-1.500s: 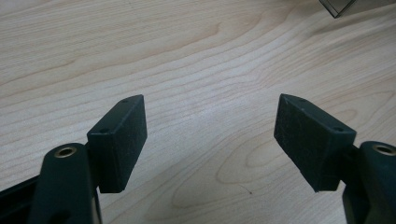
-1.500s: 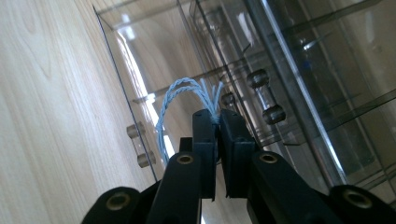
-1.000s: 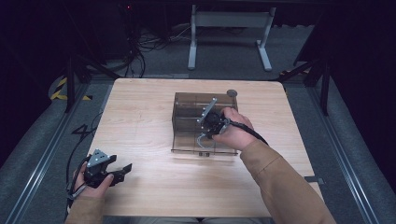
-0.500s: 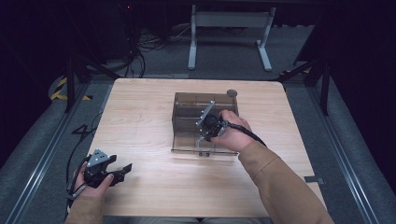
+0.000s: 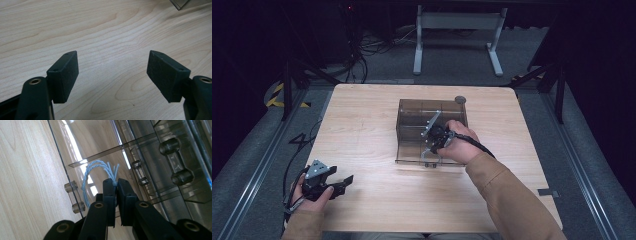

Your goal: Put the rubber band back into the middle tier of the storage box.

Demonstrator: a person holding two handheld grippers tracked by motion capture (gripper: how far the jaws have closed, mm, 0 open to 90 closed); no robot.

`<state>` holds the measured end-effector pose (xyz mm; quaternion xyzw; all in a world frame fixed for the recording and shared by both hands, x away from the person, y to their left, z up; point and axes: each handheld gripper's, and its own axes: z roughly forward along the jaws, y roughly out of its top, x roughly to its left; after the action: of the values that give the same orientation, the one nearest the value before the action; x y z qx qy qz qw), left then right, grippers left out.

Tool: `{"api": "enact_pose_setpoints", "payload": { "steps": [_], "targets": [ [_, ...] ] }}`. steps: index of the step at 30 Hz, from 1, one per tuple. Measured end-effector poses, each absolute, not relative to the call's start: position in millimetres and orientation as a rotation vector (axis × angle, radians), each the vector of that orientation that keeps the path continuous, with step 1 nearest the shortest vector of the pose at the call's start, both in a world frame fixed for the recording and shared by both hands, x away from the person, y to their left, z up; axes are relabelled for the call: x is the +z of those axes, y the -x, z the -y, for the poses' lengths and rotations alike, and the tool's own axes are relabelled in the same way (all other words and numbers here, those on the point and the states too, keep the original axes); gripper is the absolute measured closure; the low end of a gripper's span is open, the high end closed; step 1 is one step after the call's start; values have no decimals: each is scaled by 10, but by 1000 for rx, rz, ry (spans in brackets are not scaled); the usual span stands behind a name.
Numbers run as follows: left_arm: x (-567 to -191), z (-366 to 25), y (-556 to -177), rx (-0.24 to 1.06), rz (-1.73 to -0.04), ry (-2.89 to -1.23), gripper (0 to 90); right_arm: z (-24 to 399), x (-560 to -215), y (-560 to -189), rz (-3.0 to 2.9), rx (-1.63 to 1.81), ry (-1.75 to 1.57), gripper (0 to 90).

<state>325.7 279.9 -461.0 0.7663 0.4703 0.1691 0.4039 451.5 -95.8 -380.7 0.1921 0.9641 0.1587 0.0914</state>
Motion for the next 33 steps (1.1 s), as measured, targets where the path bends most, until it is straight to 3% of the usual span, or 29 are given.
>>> {"api": "enact_pose_setpoints", "payload": {
  "steps": [13,18,25,33],
  "targets": [
    [-4609,-2795,-3259,432,-1183,-1936,264,951,-3849,-4507,-2866,461,-571,857],
    [-4608,-2797,-3261,430,-1184,-1937,264,956,-3854,-4498,-2852,478,-567,788],
    [-4609,-2779,-3273,429,-1181,-1936,264,983,-3804,-4486,-2825,513,-542,767],
    [-4604,-2772,-3288,424,-1179,-1938,264,1023,-3698,-4438,-2802,552,-526,900]
  ]
}}
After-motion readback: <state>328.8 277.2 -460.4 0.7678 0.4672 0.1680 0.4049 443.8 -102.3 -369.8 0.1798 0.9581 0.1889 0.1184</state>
